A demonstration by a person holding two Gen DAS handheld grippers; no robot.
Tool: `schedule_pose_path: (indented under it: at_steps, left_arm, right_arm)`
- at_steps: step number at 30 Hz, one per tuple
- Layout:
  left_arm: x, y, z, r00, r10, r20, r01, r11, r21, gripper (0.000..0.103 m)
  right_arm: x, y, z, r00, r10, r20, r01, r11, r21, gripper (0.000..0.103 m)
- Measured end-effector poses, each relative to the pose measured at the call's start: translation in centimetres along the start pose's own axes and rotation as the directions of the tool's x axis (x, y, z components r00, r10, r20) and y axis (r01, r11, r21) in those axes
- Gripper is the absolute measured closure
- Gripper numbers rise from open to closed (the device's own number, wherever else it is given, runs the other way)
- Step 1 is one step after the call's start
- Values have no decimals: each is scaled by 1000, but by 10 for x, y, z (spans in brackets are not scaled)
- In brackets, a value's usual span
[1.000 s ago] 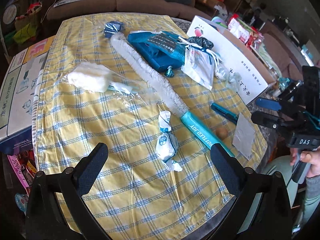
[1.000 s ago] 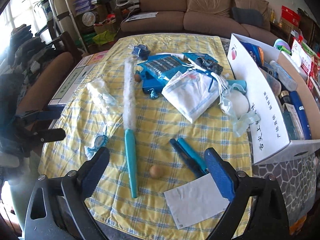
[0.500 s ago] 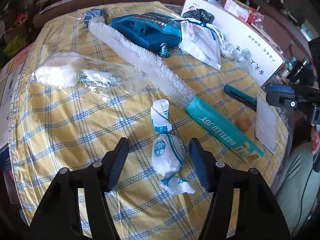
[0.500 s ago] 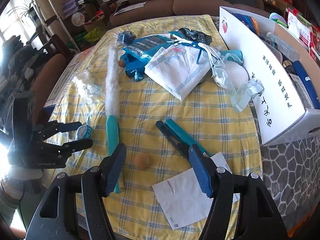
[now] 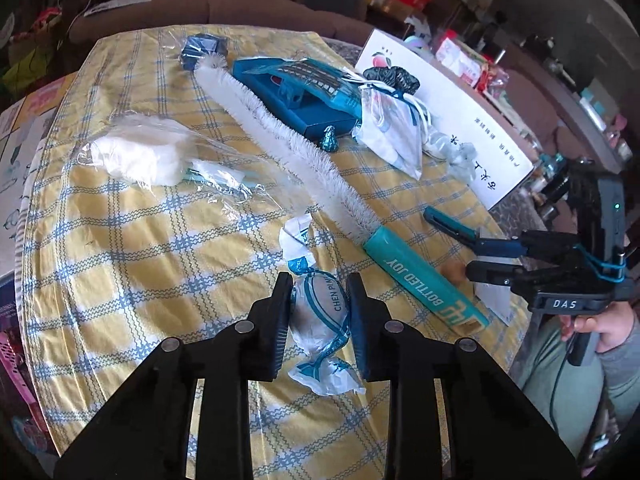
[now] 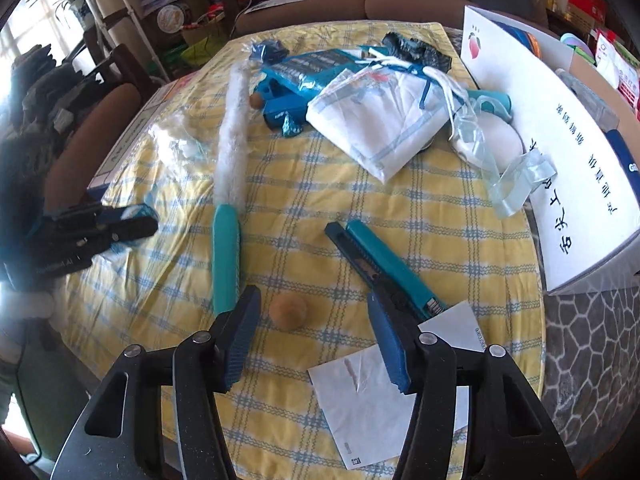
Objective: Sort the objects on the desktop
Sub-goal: 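Close the right gripper on the small brown ball while the left gripper holds the packet, then carry the packet with the left gripper while the right gripper carries the ball into the box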
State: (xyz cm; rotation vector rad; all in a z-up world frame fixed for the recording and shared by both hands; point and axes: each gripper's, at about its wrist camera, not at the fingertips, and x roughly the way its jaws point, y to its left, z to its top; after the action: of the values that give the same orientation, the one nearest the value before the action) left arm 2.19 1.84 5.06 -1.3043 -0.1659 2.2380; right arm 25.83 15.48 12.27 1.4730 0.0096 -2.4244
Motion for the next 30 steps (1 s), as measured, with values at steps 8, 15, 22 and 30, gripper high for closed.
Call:
schedule_pose_path:
  at_steps: [8, 15, 22, 30]
  left_arm:
    - [5, -1, -7, 1000, 1, -4, -1, 1000, 1, 78]
    - [8, -3, -9, 1000, -4, -17, 4, 1000, 3, 78]
    - [-4, -29, 9, 997, -75, -12, 75, 997, 10, 78]
    - [7, -120, 84, 980, -200, -26, 201, 975, 96, 78]
  right_arm:
    - [17, 12, 1, 1000, -6, 1, 6, 999, -33, 60]
    - [28, 26, 0, 997, -62, -34, 58, 992, -114, 80]
    - [-2, 5, 10, 999, 10, 36, -9, 1000, -28, 80]
    - [-84, -71, 49, 989, 32, 145, -45, 995, 92, 80]
